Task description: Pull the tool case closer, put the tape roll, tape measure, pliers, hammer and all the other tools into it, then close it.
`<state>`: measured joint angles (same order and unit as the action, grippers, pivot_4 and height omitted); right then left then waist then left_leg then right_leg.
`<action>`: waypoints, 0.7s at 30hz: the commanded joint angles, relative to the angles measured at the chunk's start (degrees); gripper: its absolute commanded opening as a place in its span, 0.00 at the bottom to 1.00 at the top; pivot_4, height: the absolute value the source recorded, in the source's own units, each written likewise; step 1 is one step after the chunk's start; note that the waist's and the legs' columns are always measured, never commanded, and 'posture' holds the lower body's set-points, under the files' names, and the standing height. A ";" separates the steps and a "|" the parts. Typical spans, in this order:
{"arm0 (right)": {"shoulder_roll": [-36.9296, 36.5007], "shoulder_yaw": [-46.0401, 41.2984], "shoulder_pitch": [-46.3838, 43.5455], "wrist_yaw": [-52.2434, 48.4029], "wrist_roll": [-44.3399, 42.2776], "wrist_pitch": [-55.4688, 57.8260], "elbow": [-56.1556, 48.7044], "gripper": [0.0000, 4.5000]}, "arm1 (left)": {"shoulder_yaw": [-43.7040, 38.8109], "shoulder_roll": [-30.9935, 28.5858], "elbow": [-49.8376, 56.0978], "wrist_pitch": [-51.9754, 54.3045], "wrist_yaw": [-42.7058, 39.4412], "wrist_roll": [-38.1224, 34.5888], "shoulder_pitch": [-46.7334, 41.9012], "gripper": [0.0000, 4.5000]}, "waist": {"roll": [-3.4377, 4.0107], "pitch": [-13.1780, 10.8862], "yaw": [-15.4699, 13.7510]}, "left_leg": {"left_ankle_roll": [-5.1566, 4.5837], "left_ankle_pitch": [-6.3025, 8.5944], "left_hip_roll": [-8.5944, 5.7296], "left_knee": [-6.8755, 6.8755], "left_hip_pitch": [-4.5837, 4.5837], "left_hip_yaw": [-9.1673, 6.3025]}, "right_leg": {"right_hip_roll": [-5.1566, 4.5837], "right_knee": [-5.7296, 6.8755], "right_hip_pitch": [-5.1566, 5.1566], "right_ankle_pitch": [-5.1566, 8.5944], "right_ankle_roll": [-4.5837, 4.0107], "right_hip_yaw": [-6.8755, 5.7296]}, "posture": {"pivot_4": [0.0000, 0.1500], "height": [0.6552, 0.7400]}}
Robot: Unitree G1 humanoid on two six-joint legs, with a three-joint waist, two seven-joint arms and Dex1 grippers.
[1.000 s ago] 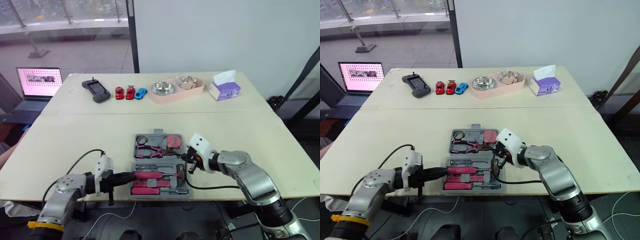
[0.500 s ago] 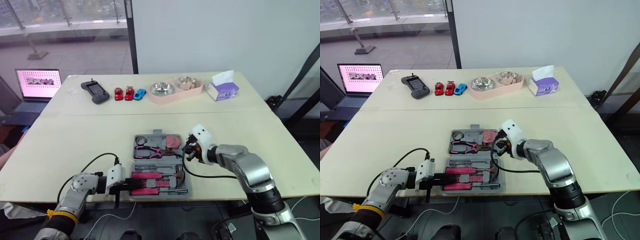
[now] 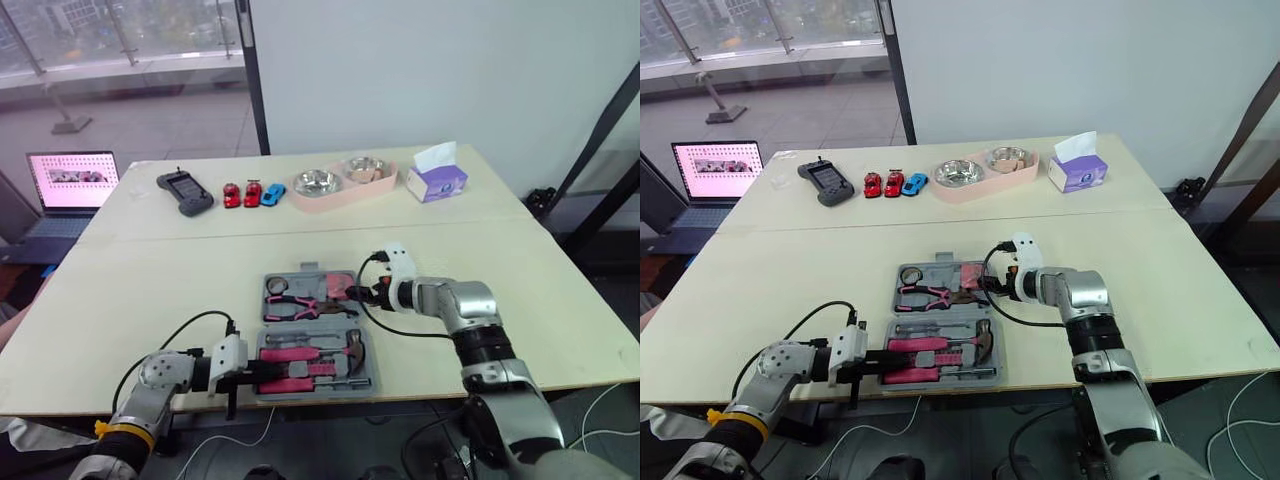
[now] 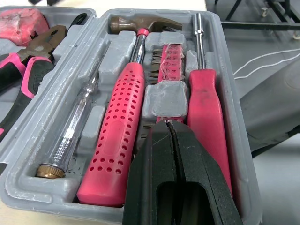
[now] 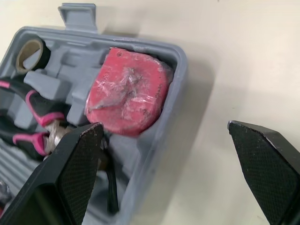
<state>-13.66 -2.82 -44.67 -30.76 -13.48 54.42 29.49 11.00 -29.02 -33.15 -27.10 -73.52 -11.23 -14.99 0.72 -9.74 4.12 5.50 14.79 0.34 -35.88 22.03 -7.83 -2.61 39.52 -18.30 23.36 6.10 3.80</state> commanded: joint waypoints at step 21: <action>3.52 -5.26 -9.76 -17.99 -6.86 -9.58 17.10 1.00 | 0.86 -4.17 -5.94 2.38 2.04 4.84 2.17 0.00 | -0.09 0.25 1.82 | 0.01 -0.01 0.14 0.62 -0.65 0.23 | 0.05 -0.16 0.28 0.01 -0.02 0.19 | 1.00 1.00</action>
<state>-10.83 -8.61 -52.11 -45.55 -18.50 45.57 48.01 10.89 -31.67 -32.62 -26.21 -73.22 -11.23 -14.77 0.63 -9.49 5.94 5.51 14.79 0.48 -35.26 21.38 -7.59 -2.57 39.36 -18.01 23.37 6.08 3.99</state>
